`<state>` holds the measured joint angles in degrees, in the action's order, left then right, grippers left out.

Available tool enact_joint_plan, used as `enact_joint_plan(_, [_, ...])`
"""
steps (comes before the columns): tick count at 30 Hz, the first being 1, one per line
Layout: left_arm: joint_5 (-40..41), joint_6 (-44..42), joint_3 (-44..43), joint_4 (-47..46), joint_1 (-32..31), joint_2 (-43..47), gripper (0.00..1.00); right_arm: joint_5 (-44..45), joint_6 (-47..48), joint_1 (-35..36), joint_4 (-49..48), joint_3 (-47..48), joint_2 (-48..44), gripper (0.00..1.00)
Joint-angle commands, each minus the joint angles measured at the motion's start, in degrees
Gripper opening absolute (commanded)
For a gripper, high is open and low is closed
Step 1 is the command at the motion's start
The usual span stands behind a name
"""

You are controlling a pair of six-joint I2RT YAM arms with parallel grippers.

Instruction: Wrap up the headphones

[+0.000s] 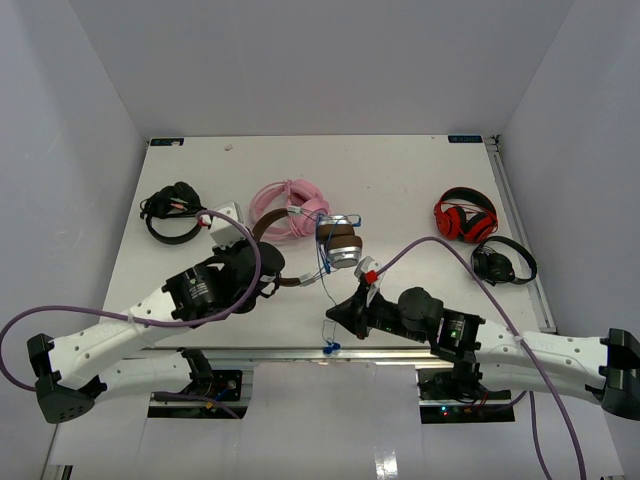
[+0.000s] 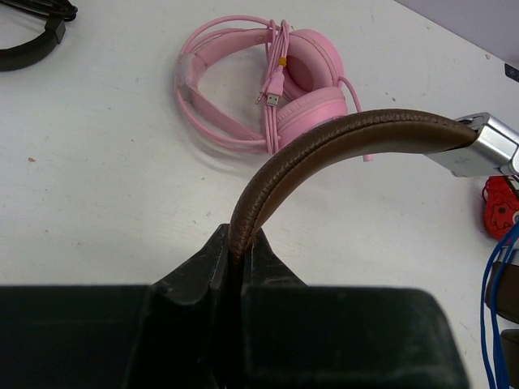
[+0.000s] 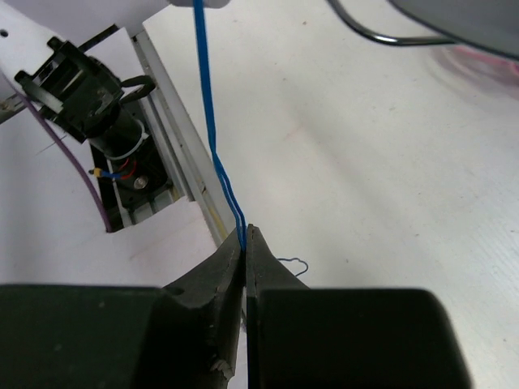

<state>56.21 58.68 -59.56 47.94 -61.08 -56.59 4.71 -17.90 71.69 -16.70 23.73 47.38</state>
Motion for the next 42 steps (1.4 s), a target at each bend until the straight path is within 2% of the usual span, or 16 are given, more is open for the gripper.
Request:
enact_joint_plan(1, [2.11,2.27,-0.86,-2.15,0.08,2.4,0.0,6.7,1.54,0.47,-2.85,-0.96,-1.46,0.08])
enact_joint_plan(3, [1.61,2.16,-1.31,-2.06,0.08,2.2,0.0,7.28,3.59,0.39,-5.55,-1.84,-0.23,0.08])
enact_joint_plan(8, [-0.24,2.34,-2.35,-2.32,0.08,0.8,0.0,5.18,8.86,0.38,-19.17,-3.8,6.37,0.09])
enact_joint_plan(12, [-1.21,2.39,-3.03,-2.32,0.08,0.16,0.0,3.23,13.49,0.38,-31.05,-6.02,11.04,0.13])
enact_joint_plan(16, [-2.41,1.79,-4.07,-2.32,0.08,0.77,0.0,5.48,17.45,0.38,-42.07,-7.82,13.96,0.17])
enact_joint_plan(22, [-3.64,1.7,-5.11,-2.97,0.08,0.97,0.0,5.54,19.21,0.29,-51.99,-9.93,18.38,0.25])
enact_joint_plan(26, [-4.13,1.74,-5.56,-3.33,0.08,0.56,0.0,5.39,19.39,0.33,-56.04,-10.24,22.24,0.35])
enact_joint_plan(42, [-5.93,0.91,-6.71,-4.69,0.08,2.41,0.0,4.94,18.53,-0.24,-83.01,-14.13,41.87,0.36])
